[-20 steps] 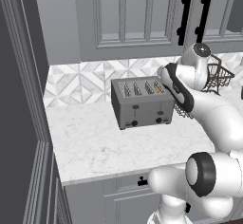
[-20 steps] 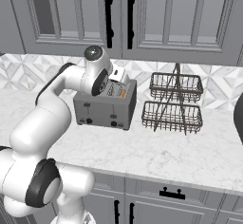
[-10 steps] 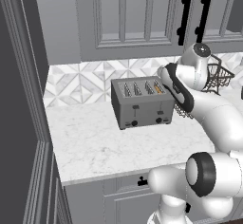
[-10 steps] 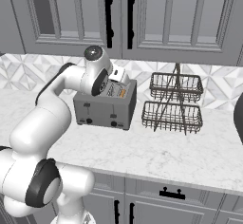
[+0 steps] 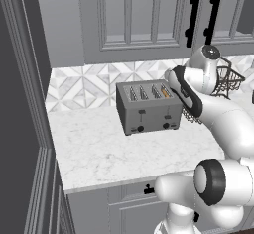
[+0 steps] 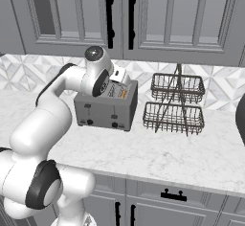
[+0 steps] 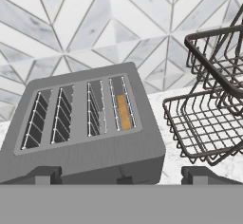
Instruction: Start the toaster. Once the lever pops up, take the bread to the plate on the dining counter.
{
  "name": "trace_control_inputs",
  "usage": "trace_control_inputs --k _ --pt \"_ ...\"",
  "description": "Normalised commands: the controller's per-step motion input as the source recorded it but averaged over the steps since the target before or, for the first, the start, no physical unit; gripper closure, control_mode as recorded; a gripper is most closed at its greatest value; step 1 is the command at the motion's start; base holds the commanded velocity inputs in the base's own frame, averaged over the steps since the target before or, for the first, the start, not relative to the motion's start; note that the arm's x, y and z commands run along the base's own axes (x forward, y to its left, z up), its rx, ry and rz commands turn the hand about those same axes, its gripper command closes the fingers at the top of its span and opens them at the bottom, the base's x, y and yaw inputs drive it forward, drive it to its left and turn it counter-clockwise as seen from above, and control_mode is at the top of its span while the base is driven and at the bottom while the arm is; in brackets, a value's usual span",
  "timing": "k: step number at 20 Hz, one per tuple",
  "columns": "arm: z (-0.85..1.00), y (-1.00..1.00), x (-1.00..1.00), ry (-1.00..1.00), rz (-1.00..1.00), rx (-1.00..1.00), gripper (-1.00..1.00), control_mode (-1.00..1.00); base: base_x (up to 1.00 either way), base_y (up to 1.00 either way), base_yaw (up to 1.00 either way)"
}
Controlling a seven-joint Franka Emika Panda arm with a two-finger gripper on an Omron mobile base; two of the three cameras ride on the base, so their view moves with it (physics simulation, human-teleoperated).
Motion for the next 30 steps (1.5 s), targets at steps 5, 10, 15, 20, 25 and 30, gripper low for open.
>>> trace_control_inputs --k 5,10,15,20,25,30 --pt "0.0 0.0 0.0 0.0 0.0 0.0 -1.0 -1.0 0.0 0.0 0.0" --pt "0.0 0.0 0.0 0.0 0.0 0.0 -1.0 -1.0 0.0 0.0 0.0" --pt "0.0 0.0 0.0 0.0 0.0 0.0 -1.0 -1.0 0.0 0.0 0.0" --pt "0.0 0.0 0.0 0.0 0.0 0.0 -1.0 -1.0 0.0 0.0 0.0" --pt "0.0 0.0 0.0 0.0 0.0 0.0 -1.0 -1.0 0.0 0.0 0.0" --pt "0.0 0.0 0.0 0.0 0.0 0.0 -1.0 -1.0 0.0 0.0 0.0"
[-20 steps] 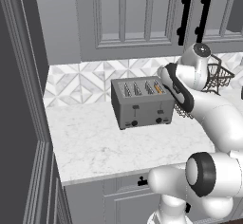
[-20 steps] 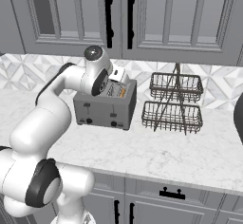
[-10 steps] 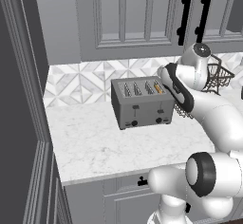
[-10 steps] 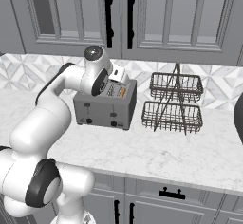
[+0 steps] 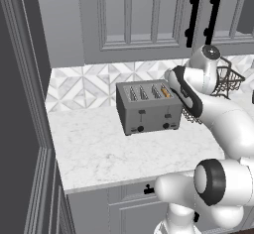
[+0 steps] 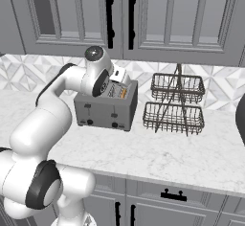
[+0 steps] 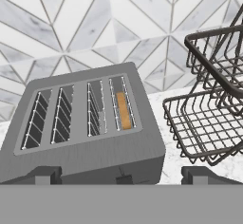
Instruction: Start the toaster. Once the lever pops up, take the bread to the plate on the dining counter.
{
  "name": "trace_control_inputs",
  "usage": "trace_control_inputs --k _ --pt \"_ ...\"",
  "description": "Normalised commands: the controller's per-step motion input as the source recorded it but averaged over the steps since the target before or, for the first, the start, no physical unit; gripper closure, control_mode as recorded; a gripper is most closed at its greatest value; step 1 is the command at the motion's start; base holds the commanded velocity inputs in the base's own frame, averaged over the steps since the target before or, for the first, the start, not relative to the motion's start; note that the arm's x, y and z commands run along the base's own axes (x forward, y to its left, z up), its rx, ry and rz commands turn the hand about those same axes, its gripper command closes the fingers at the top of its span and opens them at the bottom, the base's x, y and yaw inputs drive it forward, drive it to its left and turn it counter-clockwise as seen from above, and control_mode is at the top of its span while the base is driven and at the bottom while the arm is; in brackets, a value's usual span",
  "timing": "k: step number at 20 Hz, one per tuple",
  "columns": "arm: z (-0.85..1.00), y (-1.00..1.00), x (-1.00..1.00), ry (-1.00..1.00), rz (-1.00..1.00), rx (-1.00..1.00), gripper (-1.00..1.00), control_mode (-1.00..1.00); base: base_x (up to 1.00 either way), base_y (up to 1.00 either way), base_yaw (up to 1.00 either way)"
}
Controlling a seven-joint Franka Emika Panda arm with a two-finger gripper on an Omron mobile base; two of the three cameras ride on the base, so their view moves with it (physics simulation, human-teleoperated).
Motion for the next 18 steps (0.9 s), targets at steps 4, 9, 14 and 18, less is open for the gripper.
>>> trace_control_inputs --k 4,9,14,18 --pt "0.0 0.0 0.0 0.0 0.0 0.0 -1.0 -1.0 0.0 0.0 0.0" --pt "0.0 0.0 0.0 0.0 0.0 0.0 -1.0 -1.0 0.0 0.0 0.0" --pt "0.0 0.0 0.0 0.0 0.0 0.0 -1.0 -1.0 0.0 0.0 0.0" --pt "0.0 0.0 0.0 0.0 0.0 0.0 -1.0 -1.0 0.0 0.0 0.0"
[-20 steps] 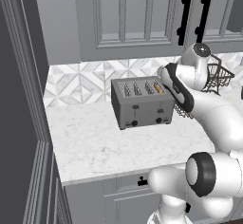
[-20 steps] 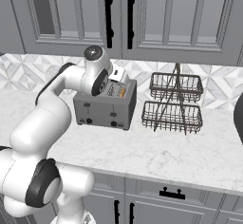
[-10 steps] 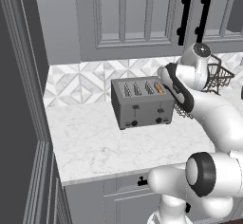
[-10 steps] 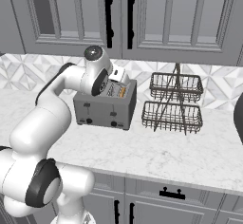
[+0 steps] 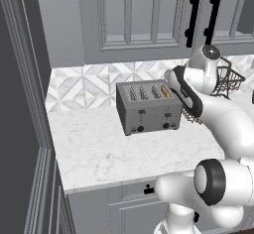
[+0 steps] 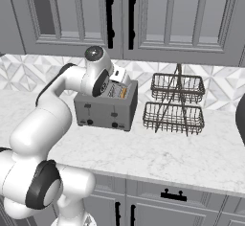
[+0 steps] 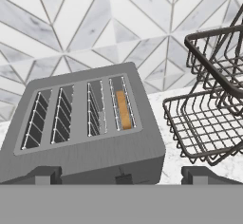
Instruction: Start the toaster. Once the lever pops up, take the bread to the plate on the dining counter.
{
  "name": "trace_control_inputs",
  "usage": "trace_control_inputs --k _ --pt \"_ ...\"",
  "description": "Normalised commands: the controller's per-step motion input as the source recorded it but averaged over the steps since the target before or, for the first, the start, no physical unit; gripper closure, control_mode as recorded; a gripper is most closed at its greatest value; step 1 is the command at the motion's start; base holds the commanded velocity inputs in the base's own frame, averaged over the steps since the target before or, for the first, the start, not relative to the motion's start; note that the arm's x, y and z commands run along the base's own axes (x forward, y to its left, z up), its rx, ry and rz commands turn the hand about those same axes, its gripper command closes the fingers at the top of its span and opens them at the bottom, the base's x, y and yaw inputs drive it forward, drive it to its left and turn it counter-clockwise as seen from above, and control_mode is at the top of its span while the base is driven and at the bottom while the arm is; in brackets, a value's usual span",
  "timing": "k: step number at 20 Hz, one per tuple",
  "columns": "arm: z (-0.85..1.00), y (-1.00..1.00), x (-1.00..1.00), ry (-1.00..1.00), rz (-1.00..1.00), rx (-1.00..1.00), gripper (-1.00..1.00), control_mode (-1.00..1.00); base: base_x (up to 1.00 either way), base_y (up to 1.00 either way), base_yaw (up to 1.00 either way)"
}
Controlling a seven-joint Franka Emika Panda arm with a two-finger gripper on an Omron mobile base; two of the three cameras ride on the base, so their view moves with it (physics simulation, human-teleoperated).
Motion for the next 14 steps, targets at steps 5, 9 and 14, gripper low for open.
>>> trace_control_inputs --k 5,9,14 --pt "0.0 0.0 0.0 0.0 0.0 0.0 -1.0 -1.0 0.0 0.0 0.0" --pt "0.0 0.0 0.0 0.0 0.0 0.0 -1.0 -1.0 0.0 0.0 0.0" --pt "0.0 0.0 0.0 0.0 0.0 0.0 -1.0 -1.0 0.0 0.0 0.0"
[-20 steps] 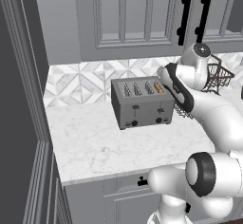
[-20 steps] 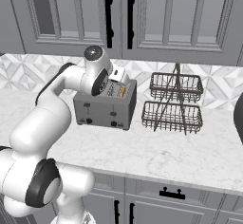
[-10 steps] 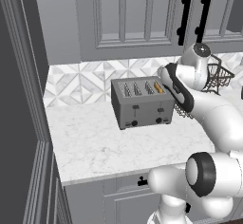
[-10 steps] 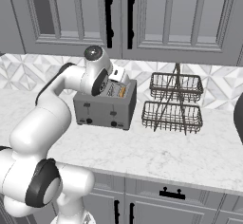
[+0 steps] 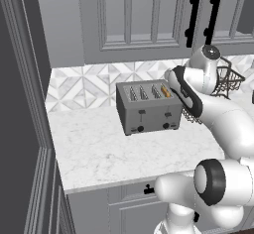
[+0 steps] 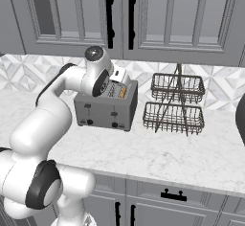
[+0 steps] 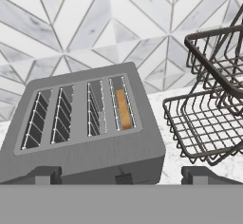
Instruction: Start the toaster. Once the lever pops up, take the bread to the plate on the dining counter.
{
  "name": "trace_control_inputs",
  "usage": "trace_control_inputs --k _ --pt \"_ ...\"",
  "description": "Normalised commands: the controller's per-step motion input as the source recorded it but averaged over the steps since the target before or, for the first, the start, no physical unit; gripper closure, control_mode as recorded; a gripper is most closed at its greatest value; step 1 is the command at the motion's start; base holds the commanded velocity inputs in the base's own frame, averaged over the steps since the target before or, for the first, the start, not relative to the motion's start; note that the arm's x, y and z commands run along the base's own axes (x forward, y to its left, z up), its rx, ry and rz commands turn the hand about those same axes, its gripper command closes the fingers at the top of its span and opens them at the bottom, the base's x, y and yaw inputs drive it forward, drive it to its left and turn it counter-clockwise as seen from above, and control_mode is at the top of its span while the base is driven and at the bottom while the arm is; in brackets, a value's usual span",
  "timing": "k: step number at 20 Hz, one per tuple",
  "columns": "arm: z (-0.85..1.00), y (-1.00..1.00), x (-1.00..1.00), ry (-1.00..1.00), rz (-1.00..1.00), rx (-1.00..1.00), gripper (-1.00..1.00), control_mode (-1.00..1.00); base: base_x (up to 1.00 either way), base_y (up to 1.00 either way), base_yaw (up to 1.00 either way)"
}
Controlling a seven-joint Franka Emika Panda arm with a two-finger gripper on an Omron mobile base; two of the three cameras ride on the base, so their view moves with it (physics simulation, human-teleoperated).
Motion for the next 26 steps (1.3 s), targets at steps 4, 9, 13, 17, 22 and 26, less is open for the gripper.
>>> trace_control_inputs --k 4,9,13,17,22,26 --pt "0.0 0.0 0.0 0.0 0.0 0.0 -1.0 -1.0 0.0 0.0 0.0" --pt "0.0 0.0 0.0 0.0 0.0 0.0 -1.0 -1.0 0.0 0.0 0.0" --pt "0.0 0.0 0.0 0.0 0.0 0.0 -1.0 -1.0 0.0 0.0 0.0" --pt "0.0 0.0 0.0 0.0 0.0 0.0 -1.0 -1.0 0.0 0.0 0.0" --pt "0.0 0.0 0.0 0.0 0.0 0.0 -1.0 -1.0 0.0 0.0 0.0" --pt "0.0 0.0 0.0 0.0 0.0 0.0 -1.0 -1.0 0.0 0.0 0.0"
